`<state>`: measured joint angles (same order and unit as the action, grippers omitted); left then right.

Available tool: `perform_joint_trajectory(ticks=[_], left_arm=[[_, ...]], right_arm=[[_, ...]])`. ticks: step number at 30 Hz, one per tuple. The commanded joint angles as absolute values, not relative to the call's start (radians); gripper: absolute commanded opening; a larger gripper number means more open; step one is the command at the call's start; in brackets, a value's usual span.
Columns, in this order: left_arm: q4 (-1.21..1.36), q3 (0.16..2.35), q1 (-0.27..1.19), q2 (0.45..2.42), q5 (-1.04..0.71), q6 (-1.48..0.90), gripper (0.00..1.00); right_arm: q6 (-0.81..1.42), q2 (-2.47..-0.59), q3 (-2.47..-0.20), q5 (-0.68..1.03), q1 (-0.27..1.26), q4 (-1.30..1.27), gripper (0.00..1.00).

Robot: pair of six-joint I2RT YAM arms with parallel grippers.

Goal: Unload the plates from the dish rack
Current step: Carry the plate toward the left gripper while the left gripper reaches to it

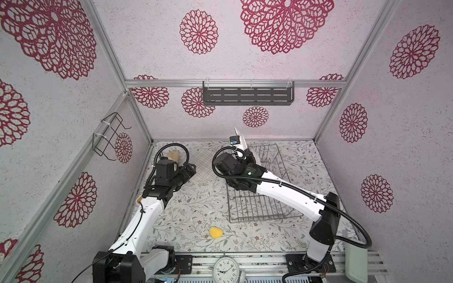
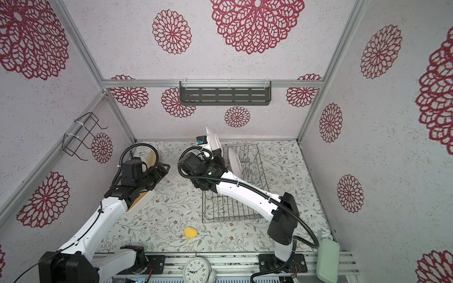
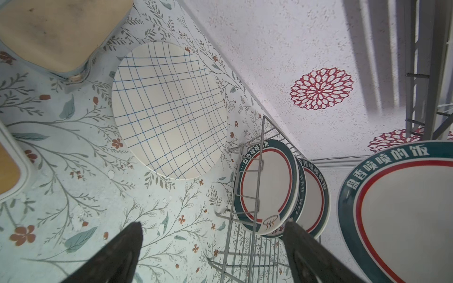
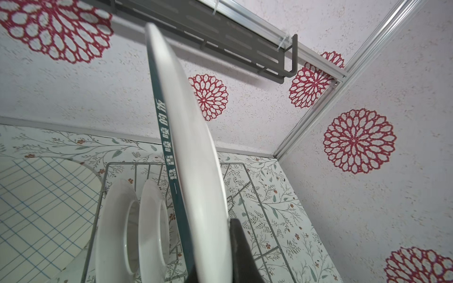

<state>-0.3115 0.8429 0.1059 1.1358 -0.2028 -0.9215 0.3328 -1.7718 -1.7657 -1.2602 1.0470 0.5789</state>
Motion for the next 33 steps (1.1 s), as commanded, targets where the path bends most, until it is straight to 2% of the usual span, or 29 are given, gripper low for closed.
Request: perform_joint_trajectory(ticks=[1,9,13,21,26,33], left_arm=[[-0.289,0.868,0.113,1.115,-0.236,-0.94,0.94],[-0.237,0.88,0.128,1.1,-0.274,-0.994,0.94],[-0.224,0.893,0.151,1.097,-0.27,-1.008,0.93],[-0.184,0.911,0.191,1.112,-0.288,-1.042,0.93],[-0.123,0.913,0.232,1.132,-0.302,-1.076,0.92],[-0.021,0.907,0.308,1.154,-0.275,-1.128,0.89]], right_arm=[[0.291,-1.651,-1.726,-1.248,1.052,0.408,0.0],[0.304,-1.427,-1.485,-1.009,1.038,0.146,0.0],[0.442,-1.338,-1.391,-0.859,0.991,0.106,0.0],[0.753,-1.216,-1.205,-0.403,0.823,-0.014,0.0],[0.825,-1.205,-1.144,-0.324,0.809,-0.103,0.0],[0.93,-1.191,-1.049,-0.334,0.81,-0.265,0.0]])
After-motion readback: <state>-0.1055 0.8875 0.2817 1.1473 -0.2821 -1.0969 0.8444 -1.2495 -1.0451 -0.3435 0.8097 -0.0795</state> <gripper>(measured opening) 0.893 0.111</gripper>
